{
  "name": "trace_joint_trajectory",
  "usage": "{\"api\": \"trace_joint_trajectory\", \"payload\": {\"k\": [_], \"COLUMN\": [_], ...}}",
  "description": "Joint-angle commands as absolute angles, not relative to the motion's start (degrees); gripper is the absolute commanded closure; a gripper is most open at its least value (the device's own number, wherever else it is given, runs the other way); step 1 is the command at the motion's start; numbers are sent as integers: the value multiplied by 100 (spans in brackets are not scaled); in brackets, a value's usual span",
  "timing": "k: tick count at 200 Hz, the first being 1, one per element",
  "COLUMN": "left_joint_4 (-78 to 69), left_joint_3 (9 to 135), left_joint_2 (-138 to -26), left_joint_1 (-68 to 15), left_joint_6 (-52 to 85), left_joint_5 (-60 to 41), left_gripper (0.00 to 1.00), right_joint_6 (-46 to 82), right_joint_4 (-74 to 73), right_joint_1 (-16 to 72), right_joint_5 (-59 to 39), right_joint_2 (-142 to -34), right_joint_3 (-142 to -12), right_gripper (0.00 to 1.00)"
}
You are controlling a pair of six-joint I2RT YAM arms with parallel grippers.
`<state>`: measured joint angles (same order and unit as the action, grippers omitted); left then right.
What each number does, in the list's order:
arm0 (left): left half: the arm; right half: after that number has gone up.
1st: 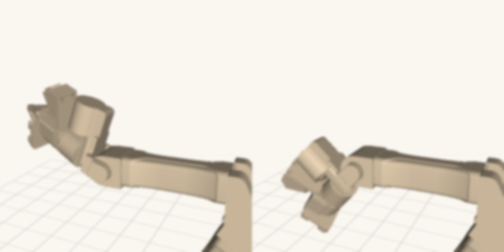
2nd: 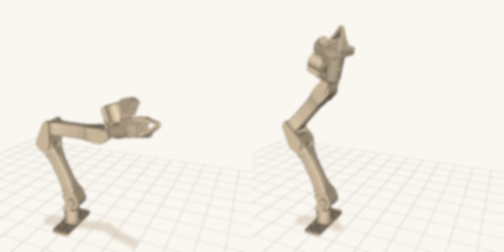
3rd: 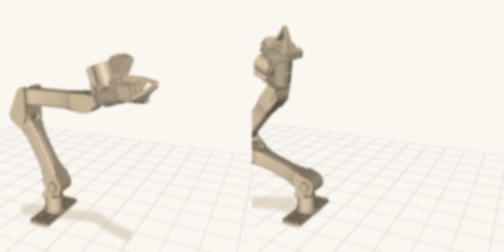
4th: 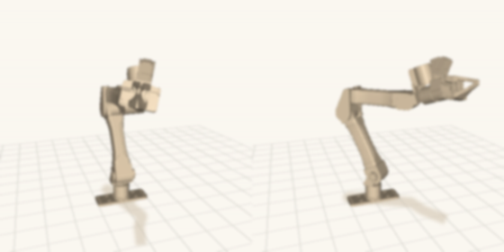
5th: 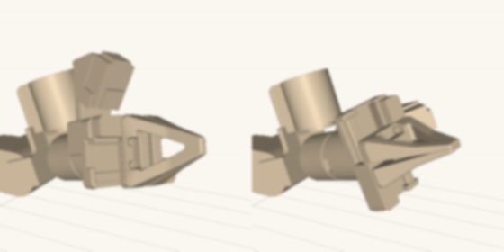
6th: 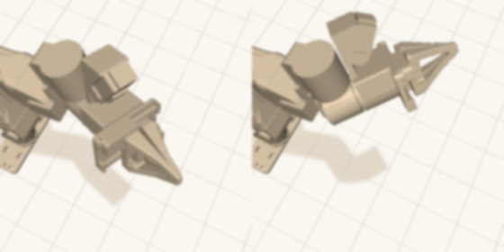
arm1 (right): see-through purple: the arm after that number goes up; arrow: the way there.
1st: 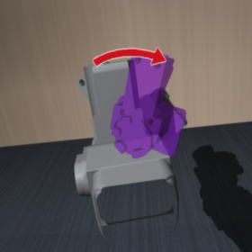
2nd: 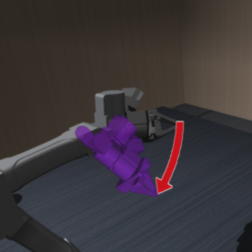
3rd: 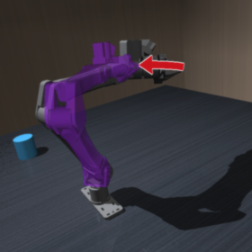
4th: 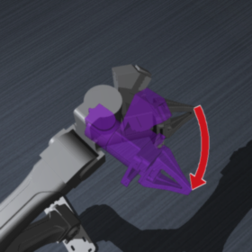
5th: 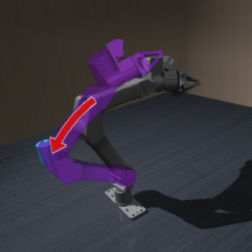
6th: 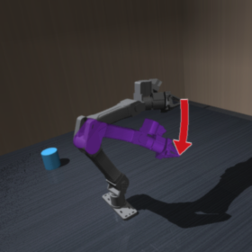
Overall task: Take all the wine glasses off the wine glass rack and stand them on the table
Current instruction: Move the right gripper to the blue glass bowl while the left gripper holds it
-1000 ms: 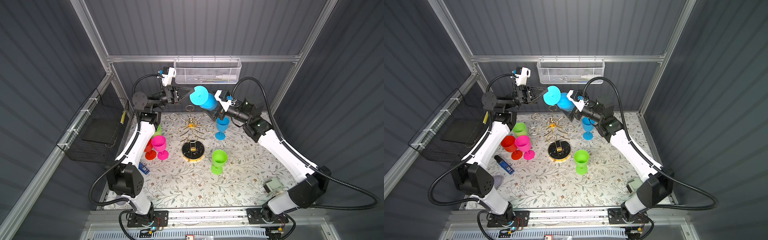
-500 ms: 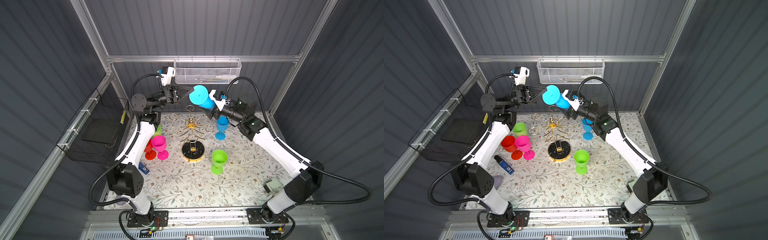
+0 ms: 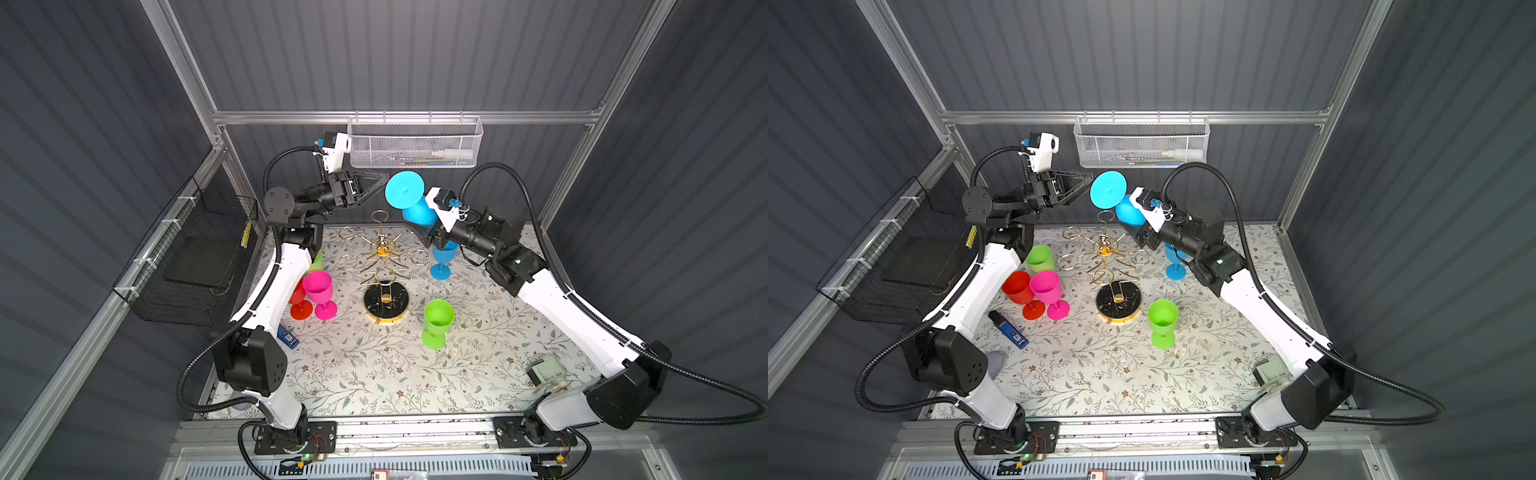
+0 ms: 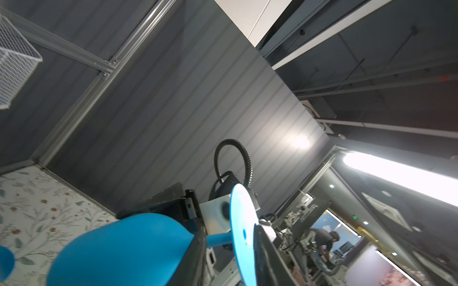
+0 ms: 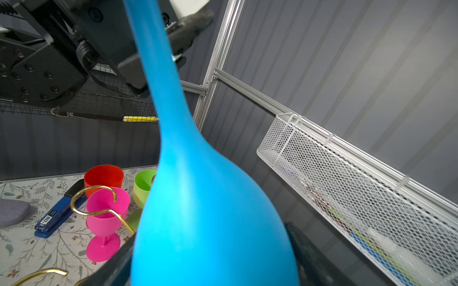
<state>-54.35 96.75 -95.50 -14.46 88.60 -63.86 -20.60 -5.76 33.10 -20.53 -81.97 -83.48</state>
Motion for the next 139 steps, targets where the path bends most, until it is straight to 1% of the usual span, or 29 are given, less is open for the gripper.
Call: {"api": "trace_joint_trajectory", "payload": {"k": [1, 14, 26, 39, 58, 72, 93, 108, 139], "left_joint_4": [-5434, -5106, -4480, -3564, -2225, -1641, -1514, -1538, -1864], "left_joint_3": [9584, 9493, 9408, 9274, 9027, 8860, 8518, 8293, 7705], "left_joint_2": [-9140, -9009, -8844, -8584, -8157, -7889, -7664, -7572, -7351], "left_joint_1": [-1446, -1450, -1450, -1450, -1458, -1476, -1510, -1559, -1684], "left_joint_6": [8170, 7681, 6920, 5743, 3812, 2558, 1232, 296, -1167], "left_joint_5": [-6289, -6224, -6141, -5952, -5284, -4842, -4419, -4512, -4491], "left_gripper": [58, 56, 54, 51, 47, 46, 44, 44, 44], "right_joint_6": [-1645, -1522, -1466, -1386, -1275, -1215, -1140, -1051, -991], "right_joint_4": [-341, -91, 280, 768, 1416, 1889, 2540, 2838, 3359], "right_joint_1": [3363, 3366, 3366, 3371, 3383, 3394, 3422, 3430, 3513], "right_joint_5": [-1722, -1639, -1514, -1334, -1133, -966, -712, -632, -677], "right_joint_2": [-7779, -7605, -7492, -7422, -7322, -7261, -7208, -7221, -7358], "right_joint_3": [-8158, -8084, -8124, -8232, -8354, -8472, -8649, -8789, -9096], "right_gripper": [45, 46, 47, 48, 50, 51, 51, 51, 52]}}
